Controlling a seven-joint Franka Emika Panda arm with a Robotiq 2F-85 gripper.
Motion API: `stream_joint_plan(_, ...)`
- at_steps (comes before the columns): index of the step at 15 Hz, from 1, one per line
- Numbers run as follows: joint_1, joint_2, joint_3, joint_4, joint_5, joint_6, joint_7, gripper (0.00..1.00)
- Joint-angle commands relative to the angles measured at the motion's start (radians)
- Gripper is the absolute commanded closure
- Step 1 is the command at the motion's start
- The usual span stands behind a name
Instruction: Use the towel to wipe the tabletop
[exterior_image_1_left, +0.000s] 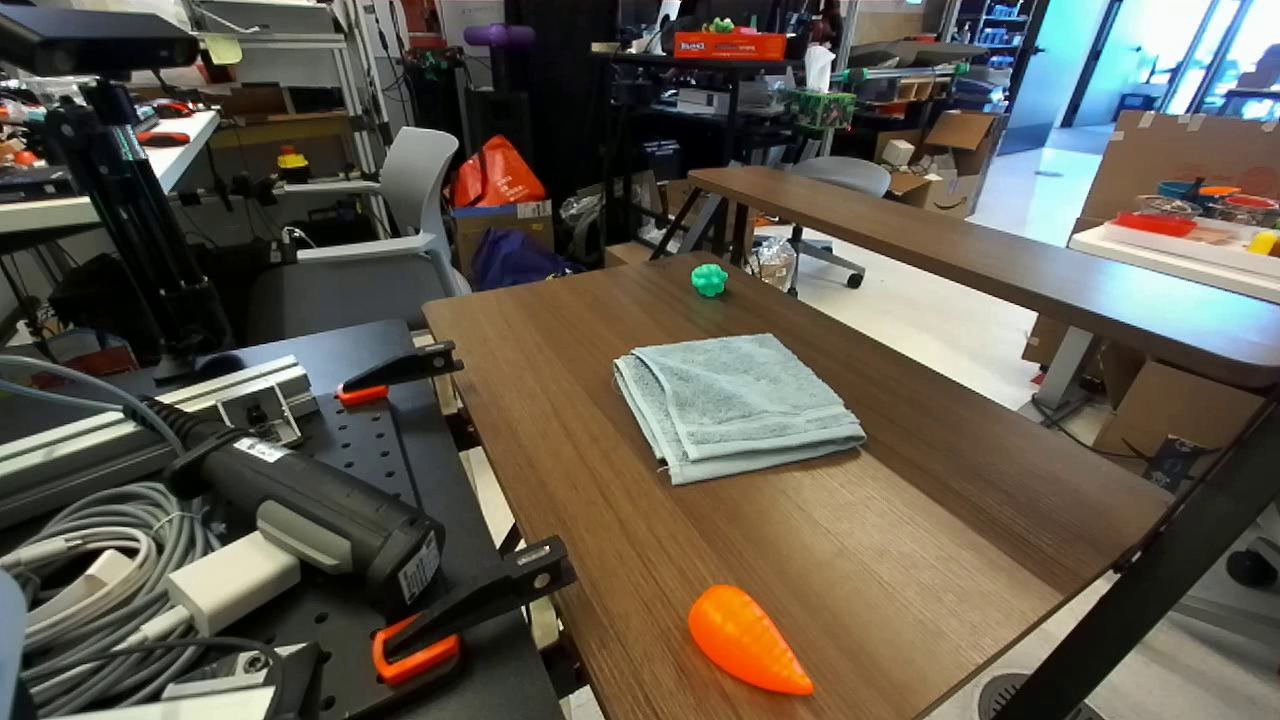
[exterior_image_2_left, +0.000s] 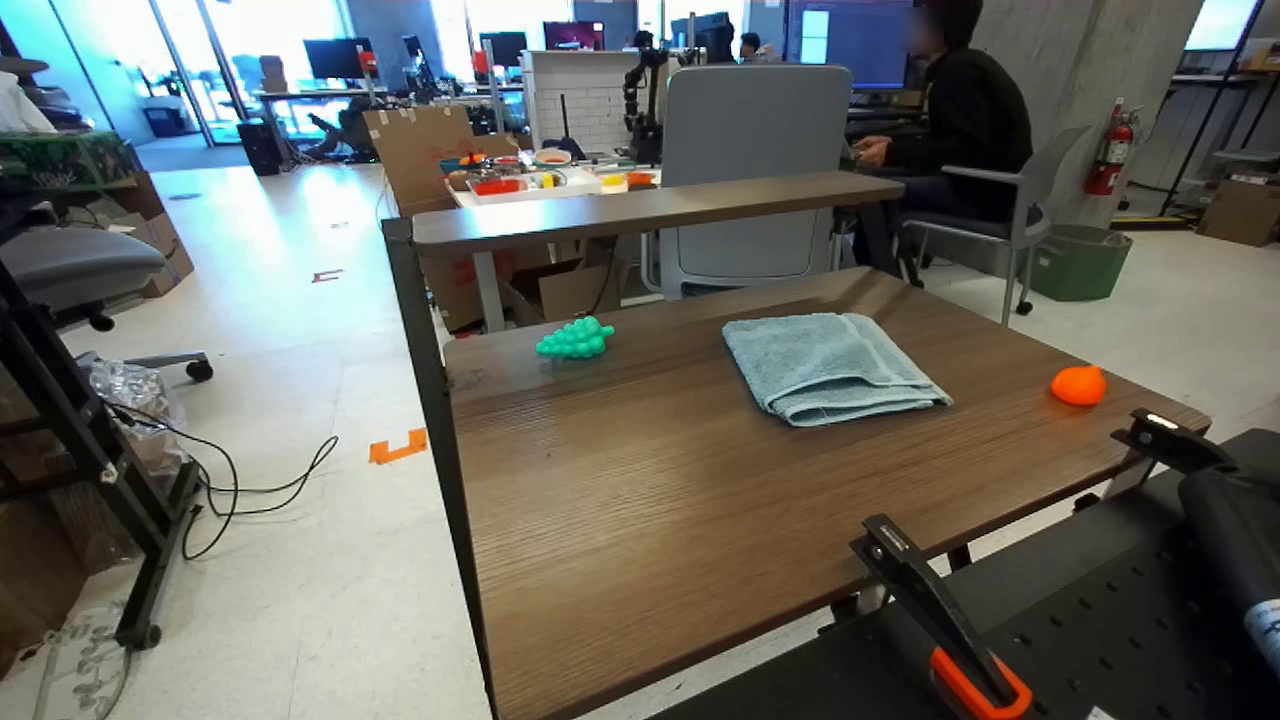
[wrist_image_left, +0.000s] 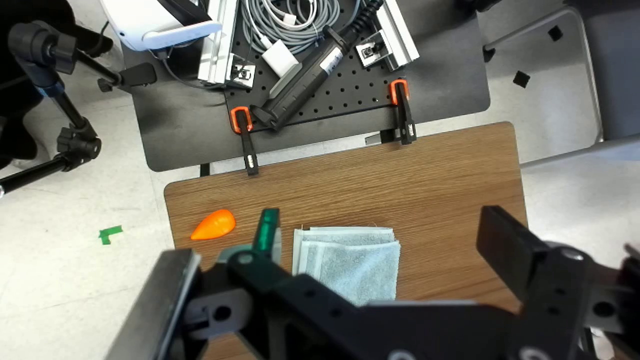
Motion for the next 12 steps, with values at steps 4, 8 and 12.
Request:
stream_joint_plan(4, -0.019, 0.002, 0.016, 0.002, 0.003, -0.002, -0.004, 0.0)
stream_joint_plan(8, -0.019, -0.022, 0.014, -0.017, 0.03, 0.036, -0.003, 0.0)
stream_joint_plan(12, -0.005, 0.069, 0.029, 0.022, 0.135, 0.112, 0.052, 0.0)
